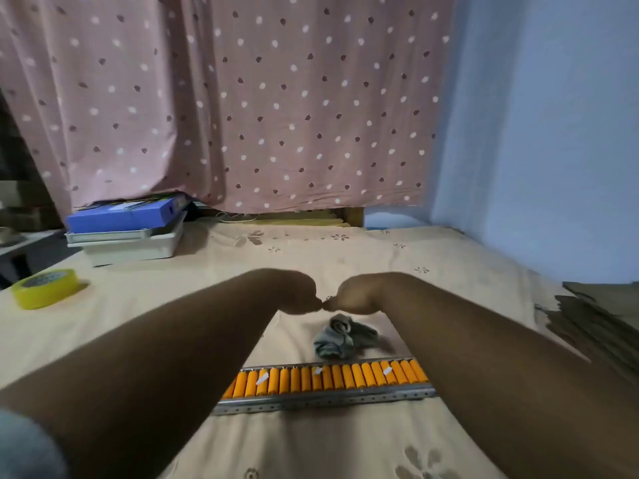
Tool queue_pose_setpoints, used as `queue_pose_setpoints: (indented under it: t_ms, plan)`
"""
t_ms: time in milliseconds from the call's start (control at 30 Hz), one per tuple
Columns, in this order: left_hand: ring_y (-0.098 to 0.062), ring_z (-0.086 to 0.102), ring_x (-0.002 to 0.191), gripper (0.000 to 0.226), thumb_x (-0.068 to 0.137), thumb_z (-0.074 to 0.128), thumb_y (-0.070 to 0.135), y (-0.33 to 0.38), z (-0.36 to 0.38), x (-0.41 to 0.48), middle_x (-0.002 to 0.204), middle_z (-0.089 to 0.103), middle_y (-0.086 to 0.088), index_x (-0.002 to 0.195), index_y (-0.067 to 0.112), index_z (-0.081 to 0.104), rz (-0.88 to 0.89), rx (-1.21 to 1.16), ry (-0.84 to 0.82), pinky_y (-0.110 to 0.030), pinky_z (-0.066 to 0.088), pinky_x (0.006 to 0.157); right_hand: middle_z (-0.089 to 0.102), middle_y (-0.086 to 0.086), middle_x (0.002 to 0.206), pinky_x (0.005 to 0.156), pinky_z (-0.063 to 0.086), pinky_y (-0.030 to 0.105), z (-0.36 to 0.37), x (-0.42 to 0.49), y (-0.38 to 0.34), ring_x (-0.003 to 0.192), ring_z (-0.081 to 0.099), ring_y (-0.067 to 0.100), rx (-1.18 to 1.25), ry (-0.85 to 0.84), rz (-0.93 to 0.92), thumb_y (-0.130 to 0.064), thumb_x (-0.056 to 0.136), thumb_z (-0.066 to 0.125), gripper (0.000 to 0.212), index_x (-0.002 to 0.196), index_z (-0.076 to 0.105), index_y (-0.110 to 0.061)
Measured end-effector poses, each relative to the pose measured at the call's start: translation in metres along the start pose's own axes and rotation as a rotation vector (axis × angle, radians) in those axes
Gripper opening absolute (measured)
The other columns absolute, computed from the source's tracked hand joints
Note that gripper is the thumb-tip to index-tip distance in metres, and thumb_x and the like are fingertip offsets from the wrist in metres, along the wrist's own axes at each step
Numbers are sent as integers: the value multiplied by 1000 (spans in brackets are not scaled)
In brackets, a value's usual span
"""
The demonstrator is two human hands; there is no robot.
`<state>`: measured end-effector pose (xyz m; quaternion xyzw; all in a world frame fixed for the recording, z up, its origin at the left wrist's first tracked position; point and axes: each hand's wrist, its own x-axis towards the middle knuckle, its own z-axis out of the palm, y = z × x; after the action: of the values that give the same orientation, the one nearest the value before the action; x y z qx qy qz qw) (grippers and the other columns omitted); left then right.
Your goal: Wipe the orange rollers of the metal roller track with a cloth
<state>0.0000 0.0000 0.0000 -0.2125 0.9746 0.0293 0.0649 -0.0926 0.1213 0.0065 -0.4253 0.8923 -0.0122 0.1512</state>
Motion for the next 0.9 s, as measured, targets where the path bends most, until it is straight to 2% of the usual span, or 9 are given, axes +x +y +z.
queue_pose_setpoints:
  t_ms: [100, 167, 233, 300, 467, 600, 700, 767, 900]
  plan:
    - [-28, 59, 121, 46, 100, 44, 37, 4, 32, 5, 129, 63, -10, 128, 6, 62, -37, 41, -165, -36, 48, 99, 63, 11, 126, 88, 49, 38, 22, -11, 1, 106, 61, 28, 7, -127, 48, -64, 90, 55, 59, 122, 66, -15]
    - [-28, 59, 120, 48, 99, 48, 35, 8, 50, 5, 133, 62, -12, 134, 5, 58, -55, -20, -193, -35, 47, 98, 62, 14, 127, 91, 48, 38, 34, -23, 0, 111, 61, 31, -27, -148, -14, -54, 95, 55, 47, 121, 63, -17]
    - [-29, 56, 124, 53, 98, 49, 35, 11, 59, 5, 138, 57, -15, 140, 3, 50, -48, -86, -163, -36, 45, 102, 57, 16, 135, 93, 45, 36, 40, -24, 1, 119, 57, 33, -43, -101, -41, -39, 103, 49, 41, 135, 58, -14]
    - [-28, 55, 123, 53, 99, 47, 37, 10, 67, 7, 140, 56, -15, 139, 3, 51, -64, -101, -143, -36, 43, 104, 55, 16, 139, 89, 43, 34, 46, -20, 0, 121, 57, 34, -50, -71, -52, -35, 104, 50, 42, 139, 55, -13]
    - [-23, 65, 109, 44, 97, 51, 41, 5, 69, 8, 124, 68, -8, 125, 11, 66, -69, -213, -121, -35, 52, 96, 62, 14, 129, 86, 51, 37, 65, -6, 3, 111, 62, 33, -105, 78, -50, -30, 95, 60, 38, 130, 58, -15]
    - [-23, 70, 100, 38, 95, 59, 25, 1, 58, -3, 116, 71, -10, 132, 14, 61, -29, -455, -70, -33, 55, 86, 59, 15, 126, 80, 47, 38, 66, 0, 3, 110, 60, 35, -166, 217, -110, -26, 96, 57, 33, 125, 54, -13]
    - [-17, 68, 81, 37, 96, 57, 23, -8, 41, -18, 104, 72, -8, 131, 14, 60, -18, -622, 42, -24, 52, 66, 57, 11, 128, 89, 51, 43, 56, 4, 6, 112, 57, 34, -35, 326, -171, -23, 95, 59, 36, 131, 54, -19]
    - [-11, 63, 74, 30, 98, 54, 28, -13, 26, -31, 97, 72, -3, 124, 16, 63, -24, -753, 145, -24, 49, 61, 56, 7, 128, 92, 50, 45, 45, 2, 7, 110, 57, 29, 175, 372, -221, -24, 96, 59, 36, 132, 54, -25]
    - [-13, 63, 73, 22, 96, 59, 36, -20, 0, -65, 92, 70, 3, 115, 24, 60, -45, -948, 422, -27, 46, 52, 62, 0, 124, 91, 54, 32, 26, -23, -4, 106, 62, 16, 679, 463, -353, -15, 100, 56, 30, 127, 59, -28]
